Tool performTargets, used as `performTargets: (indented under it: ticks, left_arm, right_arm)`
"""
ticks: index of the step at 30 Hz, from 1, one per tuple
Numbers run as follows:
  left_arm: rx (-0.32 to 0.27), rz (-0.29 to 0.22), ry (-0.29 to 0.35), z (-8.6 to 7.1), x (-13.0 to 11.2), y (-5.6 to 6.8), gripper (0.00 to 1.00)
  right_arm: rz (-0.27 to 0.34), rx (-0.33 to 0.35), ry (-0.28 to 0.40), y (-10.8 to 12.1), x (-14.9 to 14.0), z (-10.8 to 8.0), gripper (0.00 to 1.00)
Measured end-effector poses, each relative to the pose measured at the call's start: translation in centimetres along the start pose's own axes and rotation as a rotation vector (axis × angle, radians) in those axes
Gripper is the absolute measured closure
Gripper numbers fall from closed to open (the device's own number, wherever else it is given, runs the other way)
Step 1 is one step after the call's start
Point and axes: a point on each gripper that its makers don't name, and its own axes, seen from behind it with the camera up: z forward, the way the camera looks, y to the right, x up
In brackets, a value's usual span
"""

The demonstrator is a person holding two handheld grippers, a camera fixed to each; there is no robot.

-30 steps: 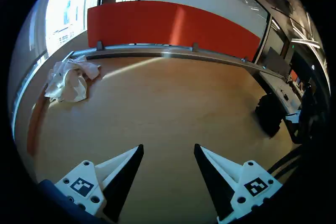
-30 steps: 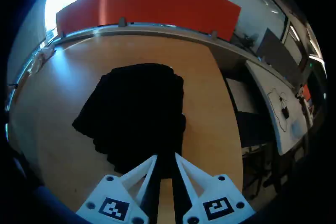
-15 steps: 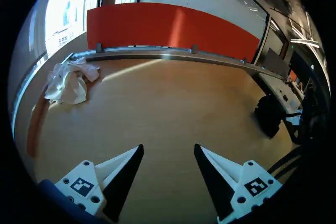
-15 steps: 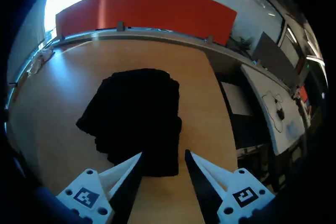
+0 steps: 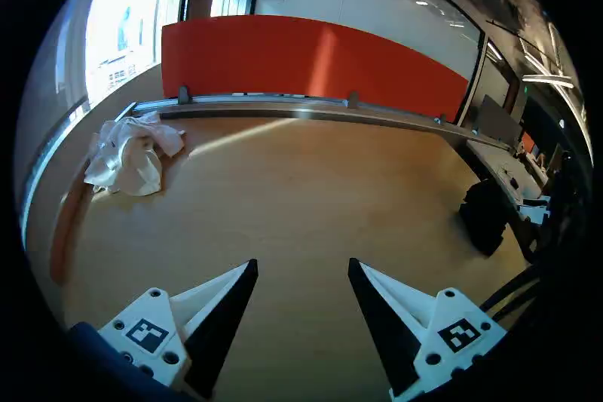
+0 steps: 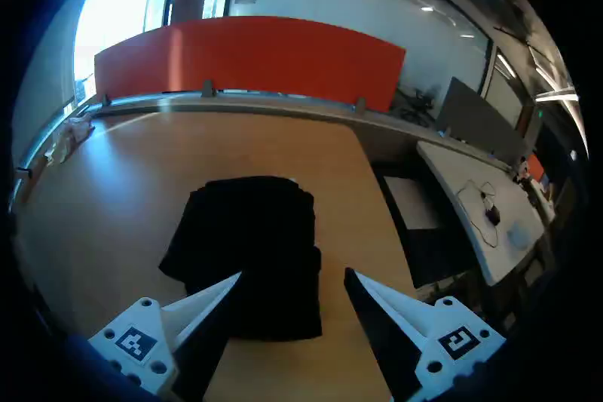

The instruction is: Fold towel

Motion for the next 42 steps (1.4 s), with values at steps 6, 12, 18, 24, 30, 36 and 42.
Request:
performTargets:
  ticks: [6,12,18,24,30,36,42]
  left_arm:
    - [0.004,-0.008,0.037,-0.1,1.2,-0.3,0.11]
    - [0.02,-0.018,0.098,-0.4,3.3,-1.0,0.11]
    - [0.039,-0.026,0.186,-1.1,5.9,-1.8,0.11]
    - [0.061,-0.028,0.276,-1.6,8.2,-2.6,0.11]
    - [0.086,-0.024,0.344,-1.8,9.7,-3.3,0.11]
    - [0.098,0.002,0.416,-2.5,11.8,-3.5,0.11]
    - [0.119,-0.01,0.47,-3.1,13.2,-4.3,0.11]
  right_arm:
    - [0.013,-0.01,0.09,-0.7,3.1,-0.8,0.04]
    - [0.035,-0.002,0.212,-2.2,6.8,-2.0,0.05]
    - [0.072,0.021,0.319,-4.1,10.3,-2.9,0.05]
    - [0.095,0.025,0.408,-5.9,13.4,-3.5,0.05]
    - [0.111,0.03,0.478,-8.1,16.1,-3.9,0.05]
    - [0.118,0.063,0.527,-11.2,18.5,-4.4,0.05]
    - [0.13,0.095,0.582,-14.6,21.0,-5.1,0.05]
